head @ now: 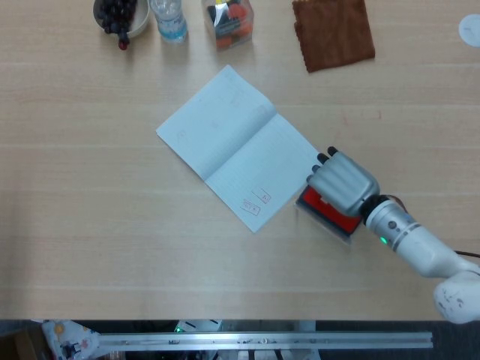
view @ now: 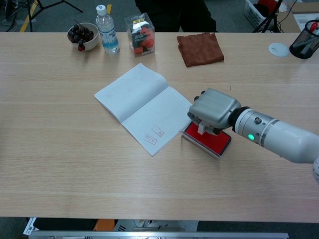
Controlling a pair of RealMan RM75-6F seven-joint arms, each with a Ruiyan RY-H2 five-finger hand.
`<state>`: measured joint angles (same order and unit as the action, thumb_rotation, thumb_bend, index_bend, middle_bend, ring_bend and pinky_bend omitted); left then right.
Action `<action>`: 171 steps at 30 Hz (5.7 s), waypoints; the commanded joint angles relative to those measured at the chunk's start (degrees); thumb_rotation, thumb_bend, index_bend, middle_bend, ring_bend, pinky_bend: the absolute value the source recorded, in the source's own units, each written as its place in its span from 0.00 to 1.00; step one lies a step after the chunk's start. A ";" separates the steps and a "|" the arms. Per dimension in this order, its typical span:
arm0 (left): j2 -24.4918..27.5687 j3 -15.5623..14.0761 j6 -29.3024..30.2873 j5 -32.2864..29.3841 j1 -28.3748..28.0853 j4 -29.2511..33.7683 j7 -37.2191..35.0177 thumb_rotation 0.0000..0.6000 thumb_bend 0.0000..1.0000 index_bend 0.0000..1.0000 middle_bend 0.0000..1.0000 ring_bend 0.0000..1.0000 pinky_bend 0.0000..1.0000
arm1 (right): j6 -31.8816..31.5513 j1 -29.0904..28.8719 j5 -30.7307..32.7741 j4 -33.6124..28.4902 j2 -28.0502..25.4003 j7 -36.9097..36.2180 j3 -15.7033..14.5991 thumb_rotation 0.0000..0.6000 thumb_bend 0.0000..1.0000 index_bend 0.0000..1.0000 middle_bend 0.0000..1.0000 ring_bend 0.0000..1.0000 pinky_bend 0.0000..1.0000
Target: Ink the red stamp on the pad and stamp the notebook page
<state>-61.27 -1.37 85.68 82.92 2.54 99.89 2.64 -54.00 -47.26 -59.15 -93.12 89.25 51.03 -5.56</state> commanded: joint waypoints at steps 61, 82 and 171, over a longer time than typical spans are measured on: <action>0.34 -0.20 -0.16 -0.01 0.50 -0.84 -1.32 1.00 0.27 0.04 0.04 0.04 0.06 | 2.17 -6.59 9.98 17.72 13.09 3.38 6.49 1.00 0.33 0.68 0.50 0.30 0.31; 0.26 -0.11 -0.26 -0.07 0.47 -1.04 -1.38 1.00 0.27 0.04 0.04 0.04 0.06 | 2.49 -6.31 9.93 18.77 13.62 3.10 6.79 1.00 0.33 0.69 0.50 0.31 0.31; 0.77 1.04 -0.18 0.11 -0.74 0.96 0.21 1.00 0.27 0.04 0.04 0.04 0.06 | -7.62 5.17 0.94 2.60 -9.15 -10.96 9.53 1.00 0.27 0.31 0.36 0.27 0.30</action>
<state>-60.49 -0.36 85.46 83.07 1.84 100.87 2.89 -58.00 -44.30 -56.68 -86.55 83.92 41.39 3.58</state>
